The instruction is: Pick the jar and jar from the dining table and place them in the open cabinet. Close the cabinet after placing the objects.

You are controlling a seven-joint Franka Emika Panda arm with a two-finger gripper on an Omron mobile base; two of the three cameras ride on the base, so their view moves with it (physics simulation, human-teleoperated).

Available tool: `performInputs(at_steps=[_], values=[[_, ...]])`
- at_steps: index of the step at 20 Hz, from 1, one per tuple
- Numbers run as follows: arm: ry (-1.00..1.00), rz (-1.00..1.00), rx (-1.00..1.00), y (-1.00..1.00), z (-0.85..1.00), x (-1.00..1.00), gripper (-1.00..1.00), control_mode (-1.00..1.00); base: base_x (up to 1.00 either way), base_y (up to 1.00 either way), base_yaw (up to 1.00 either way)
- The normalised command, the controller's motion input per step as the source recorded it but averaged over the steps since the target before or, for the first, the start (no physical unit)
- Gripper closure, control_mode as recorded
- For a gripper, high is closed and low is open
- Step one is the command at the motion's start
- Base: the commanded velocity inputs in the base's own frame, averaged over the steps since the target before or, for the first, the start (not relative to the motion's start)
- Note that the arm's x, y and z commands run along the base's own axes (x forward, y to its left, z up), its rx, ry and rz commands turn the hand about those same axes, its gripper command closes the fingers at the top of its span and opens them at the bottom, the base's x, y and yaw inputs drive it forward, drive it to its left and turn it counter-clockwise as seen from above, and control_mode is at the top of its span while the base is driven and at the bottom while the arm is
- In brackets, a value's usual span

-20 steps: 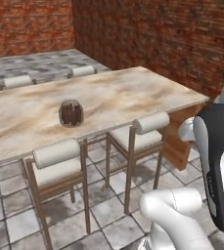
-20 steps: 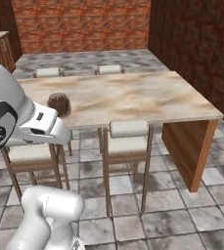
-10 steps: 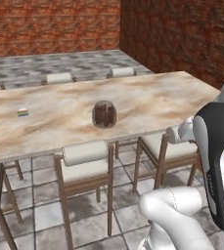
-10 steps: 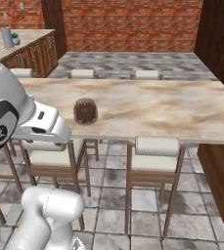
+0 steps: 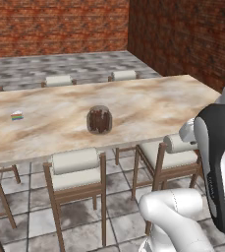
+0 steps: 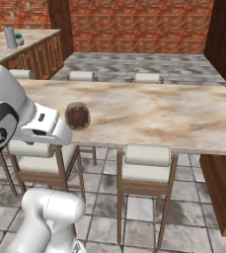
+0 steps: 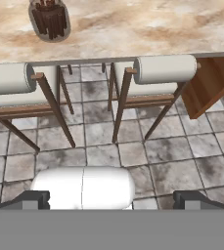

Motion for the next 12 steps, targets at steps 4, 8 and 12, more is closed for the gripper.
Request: performInputs(at_steps=[4, 8, 12], values=[[0.00, 0.00, 0.00, 0.00, 0.00, 0.00, -1.00, 1.00, 0.52, -0.16, 0.01], [0.00, 0.00, 0.00, 0.00, 0.00, 0.00, -1.00, 1.00, 0.60, -0.06, 0.00], [0.00, 0.00, 0.00, 0.00, 0.00, 0.00, -1.00, 1.00, 0.59, -0.01, 0.00]])
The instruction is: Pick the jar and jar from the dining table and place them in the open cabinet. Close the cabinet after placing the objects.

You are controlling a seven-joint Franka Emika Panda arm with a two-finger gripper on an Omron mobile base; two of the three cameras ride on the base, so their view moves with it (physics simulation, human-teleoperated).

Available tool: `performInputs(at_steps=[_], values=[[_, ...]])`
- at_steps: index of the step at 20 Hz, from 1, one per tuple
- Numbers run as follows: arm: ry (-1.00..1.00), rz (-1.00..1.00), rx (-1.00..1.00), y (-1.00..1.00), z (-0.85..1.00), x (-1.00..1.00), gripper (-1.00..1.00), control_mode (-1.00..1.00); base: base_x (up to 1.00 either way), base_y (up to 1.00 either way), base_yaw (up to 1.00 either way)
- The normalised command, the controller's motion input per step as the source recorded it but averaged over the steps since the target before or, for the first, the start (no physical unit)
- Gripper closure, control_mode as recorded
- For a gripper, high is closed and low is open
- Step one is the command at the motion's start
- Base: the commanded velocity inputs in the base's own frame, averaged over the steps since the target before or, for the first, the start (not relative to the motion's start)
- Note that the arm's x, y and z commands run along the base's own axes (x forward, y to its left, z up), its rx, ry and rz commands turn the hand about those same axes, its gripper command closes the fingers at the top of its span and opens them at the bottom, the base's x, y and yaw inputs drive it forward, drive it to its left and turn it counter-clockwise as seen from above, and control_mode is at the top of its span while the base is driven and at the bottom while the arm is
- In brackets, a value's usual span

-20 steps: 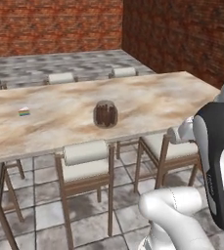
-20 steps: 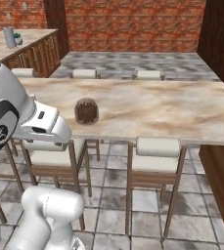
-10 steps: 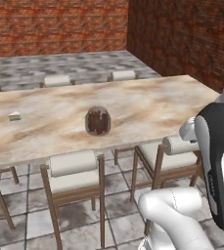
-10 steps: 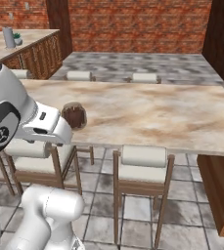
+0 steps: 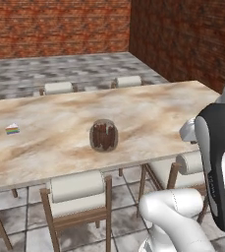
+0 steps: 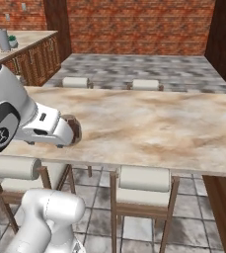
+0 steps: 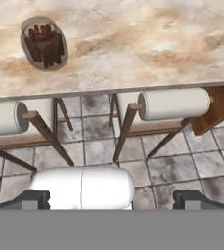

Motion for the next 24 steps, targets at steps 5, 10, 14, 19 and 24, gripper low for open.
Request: performInputs(at_steps=[5, 10, 14, 19, 24], values=[[0.00, 0.00, 0.00, 0.00, 0.00, 0.00, -1.00, 1.00, 0.45, 0.00, 0.00], [0.00, 0.00, 0.00, 0.00, 0.00, 0.00, -1.00, 1.00, 0.23, 0.00, 0.00], [0.00, 0.00, 0.00, 0.00, 0.00, 0.00, -1.00, 1.00, 0.06, 0.00, 0.00], [0.00, 0.00, 0.00, 0.00, 0.00, 0.00, -1.00, 1.00, 0.00, 0.00, 0.00], [0.00, 0.00, 0.00, 0.00, 0.00, 0.00, -1.00, -1.00, 0.00, 0.00, 0.00]])
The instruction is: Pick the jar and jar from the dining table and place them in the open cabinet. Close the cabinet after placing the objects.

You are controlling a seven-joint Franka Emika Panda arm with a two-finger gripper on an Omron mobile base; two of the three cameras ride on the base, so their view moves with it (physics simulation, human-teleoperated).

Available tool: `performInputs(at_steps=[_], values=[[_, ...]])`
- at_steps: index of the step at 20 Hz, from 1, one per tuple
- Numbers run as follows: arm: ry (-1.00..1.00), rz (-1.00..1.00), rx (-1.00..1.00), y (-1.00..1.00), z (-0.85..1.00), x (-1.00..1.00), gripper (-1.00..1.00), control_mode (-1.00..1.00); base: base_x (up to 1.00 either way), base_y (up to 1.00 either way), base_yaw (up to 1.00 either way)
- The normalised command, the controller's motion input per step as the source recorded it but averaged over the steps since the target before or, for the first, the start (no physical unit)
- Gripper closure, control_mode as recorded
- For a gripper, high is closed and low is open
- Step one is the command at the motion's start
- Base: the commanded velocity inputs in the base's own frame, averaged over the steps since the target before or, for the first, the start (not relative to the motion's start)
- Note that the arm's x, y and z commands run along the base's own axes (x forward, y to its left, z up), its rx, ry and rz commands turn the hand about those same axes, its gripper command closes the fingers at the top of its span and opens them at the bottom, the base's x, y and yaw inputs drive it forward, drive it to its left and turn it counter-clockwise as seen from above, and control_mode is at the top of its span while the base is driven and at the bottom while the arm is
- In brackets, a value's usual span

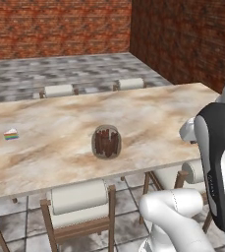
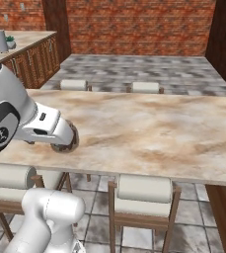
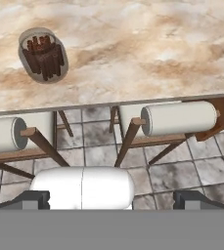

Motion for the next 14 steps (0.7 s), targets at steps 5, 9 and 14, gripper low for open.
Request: performInputs(at_steps=[5, 9, 14], values=[[0.04, 0.01, 0.00, 0.39, 0.00, 0.04, -1.00, -1.00, 0.00, 0.00, 0.00], [0.20, 0.06, 0.01, 0.32, 0.01, 0.07, -1.00, -1.00, 0.00, 0.00, 0.00], [0.18, 0.05, 0.03, 0.16, 0.00, 0.46, -1.00, -1.00, 0.00, 0.00, 0.00]])
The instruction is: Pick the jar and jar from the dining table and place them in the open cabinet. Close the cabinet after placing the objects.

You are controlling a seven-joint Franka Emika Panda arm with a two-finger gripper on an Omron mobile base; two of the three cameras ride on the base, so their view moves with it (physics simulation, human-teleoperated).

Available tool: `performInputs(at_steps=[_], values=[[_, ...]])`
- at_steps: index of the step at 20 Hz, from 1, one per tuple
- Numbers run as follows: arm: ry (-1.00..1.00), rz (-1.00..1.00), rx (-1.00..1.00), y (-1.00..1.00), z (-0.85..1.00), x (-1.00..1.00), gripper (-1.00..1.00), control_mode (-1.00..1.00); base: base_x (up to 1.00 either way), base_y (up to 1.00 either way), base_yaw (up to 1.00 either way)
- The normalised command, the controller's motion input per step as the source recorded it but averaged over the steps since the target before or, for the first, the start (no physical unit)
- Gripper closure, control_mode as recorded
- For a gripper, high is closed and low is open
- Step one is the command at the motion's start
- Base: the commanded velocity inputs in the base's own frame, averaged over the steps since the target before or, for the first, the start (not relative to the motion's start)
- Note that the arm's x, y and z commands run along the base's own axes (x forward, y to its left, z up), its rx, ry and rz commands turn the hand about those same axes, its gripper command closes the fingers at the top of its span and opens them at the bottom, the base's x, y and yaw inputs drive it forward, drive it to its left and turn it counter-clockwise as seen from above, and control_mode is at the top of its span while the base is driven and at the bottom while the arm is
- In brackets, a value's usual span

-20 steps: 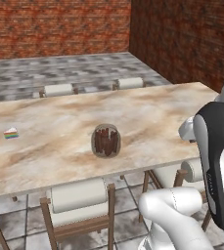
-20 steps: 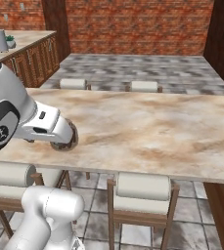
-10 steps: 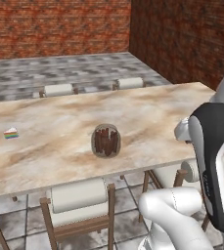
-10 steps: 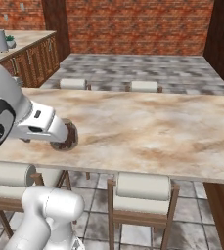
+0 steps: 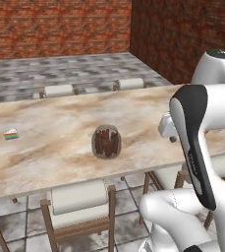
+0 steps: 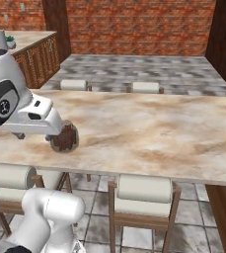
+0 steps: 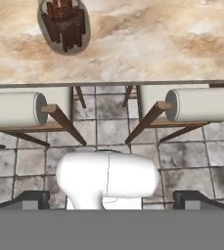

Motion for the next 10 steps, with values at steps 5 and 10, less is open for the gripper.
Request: performInputs(at_steps=[5, 10], values=[[0.09, 0.06, 0.00, 0.07, -0.15, 0.59, -1.00, -1.00, 0.00, 0.00, 0.00], [0.04, 0.07, 0.00, 0.01, -0.29, 0.46, -1.00, -1.00, 0.00, 0.00, 0.00]])
